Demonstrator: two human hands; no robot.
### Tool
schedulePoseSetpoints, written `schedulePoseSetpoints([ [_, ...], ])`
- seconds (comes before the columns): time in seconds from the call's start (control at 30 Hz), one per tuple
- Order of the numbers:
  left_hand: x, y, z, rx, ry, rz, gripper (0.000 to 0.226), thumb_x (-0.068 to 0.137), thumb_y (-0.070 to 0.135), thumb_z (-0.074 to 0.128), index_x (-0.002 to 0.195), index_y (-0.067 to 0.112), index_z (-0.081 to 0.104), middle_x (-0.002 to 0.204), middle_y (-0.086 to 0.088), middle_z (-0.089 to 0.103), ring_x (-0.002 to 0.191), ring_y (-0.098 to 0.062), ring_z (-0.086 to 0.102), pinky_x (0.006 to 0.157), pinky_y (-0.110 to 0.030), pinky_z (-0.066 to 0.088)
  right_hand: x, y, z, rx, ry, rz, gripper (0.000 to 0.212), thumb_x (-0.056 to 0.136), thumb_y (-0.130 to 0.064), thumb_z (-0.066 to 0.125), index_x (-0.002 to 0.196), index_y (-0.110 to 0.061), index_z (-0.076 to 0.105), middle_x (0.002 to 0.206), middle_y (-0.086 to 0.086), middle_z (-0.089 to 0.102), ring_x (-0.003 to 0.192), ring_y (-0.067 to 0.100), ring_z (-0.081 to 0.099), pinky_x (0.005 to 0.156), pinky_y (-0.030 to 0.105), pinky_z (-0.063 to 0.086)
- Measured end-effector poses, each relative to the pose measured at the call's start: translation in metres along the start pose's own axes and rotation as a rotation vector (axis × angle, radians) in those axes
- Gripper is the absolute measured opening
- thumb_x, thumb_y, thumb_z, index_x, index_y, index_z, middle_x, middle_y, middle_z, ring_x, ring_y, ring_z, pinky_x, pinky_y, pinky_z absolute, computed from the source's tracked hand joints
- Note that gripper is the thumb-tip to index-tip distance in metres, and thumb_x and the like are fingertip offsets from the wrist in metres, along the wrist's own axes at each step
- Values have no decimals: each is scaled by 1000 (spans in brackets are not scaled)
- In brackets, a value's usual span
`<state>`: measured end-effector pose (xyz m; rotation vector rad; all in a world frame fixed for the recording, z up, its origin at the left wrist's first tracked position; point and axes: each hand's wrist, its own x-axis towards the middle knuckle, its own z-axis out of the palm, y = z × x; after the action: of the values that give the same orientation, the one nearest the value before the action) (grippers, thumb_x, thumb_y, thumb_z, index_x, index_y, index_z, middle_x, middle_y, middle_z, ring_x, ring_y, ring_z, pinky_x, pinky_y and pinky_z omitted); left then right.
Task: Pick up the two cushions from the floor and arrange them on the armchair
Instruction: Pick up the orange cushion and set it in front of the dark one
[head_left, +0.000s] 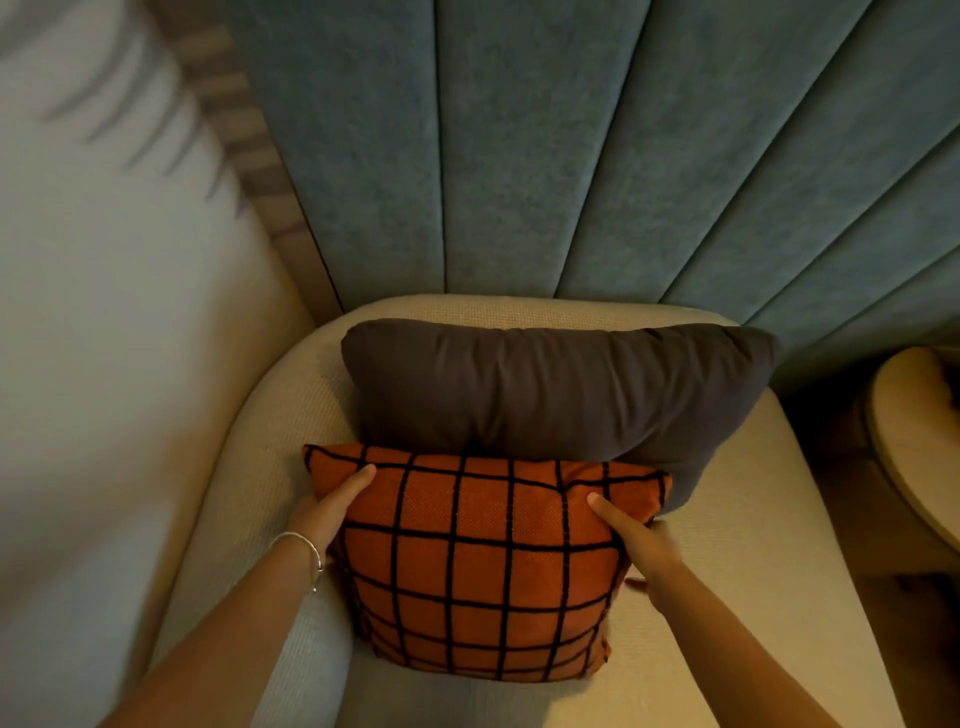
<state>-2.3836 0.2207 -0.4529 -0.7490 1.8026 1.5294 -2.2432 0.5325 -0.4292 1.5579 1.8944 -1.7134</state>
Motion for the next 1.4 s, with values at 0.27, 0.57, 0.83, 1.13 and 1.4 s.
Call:
schedulePoseSetpoints([
  [0.27,-45,2,1,917,490,1048,51,88,31,46,133,8,49,138,-23,49,128,-40,43,102,-51,34,-32,11,-3,-839,231,-1068,63,87,-54,38,145,-33,22,152,-8,19,144,18,11,114,48,-3],
  [0.57,-98,0,13,1418,254,877,62,94,44,29,150,26,9,161,-2,13,147,-22,9,115,-50,11,-70,-9,-21,-993,65,-905,63,89,-56,33,145,-38,13,159,-3,10,146,19,-3,111,55,-9],
  [0.83,-114,15,5,1521,235,984,53,88,38,35,140,30,42,150,0,39,137,-22,39,104,-51,32,-99,-15,-28,-1075,78,-777,62,91,-52,29,146,-40,3,160,-5,2,145,19,-7,112,54,-7],
  [1.13,-54,-33,32,1438,204,980,61,82,55,20,138,42,40,151,8,37,138,-13,37,111,-38,-4,-26,21,45,-1187,57,-940,59,91,-56,22,145,-42,4,159,-10,3,144,10,-7,106,36,-23],
  [1.4,-11,-27,-12,1008,137,905,56,96,39,38,147,23,24,160,-4,15,147,-19,6,116,-36,10,1,21,11,-903,186,-952,59,92,-52,32,145,-31,19,156,-5,10,142,11,-3,113,32,-4],
])
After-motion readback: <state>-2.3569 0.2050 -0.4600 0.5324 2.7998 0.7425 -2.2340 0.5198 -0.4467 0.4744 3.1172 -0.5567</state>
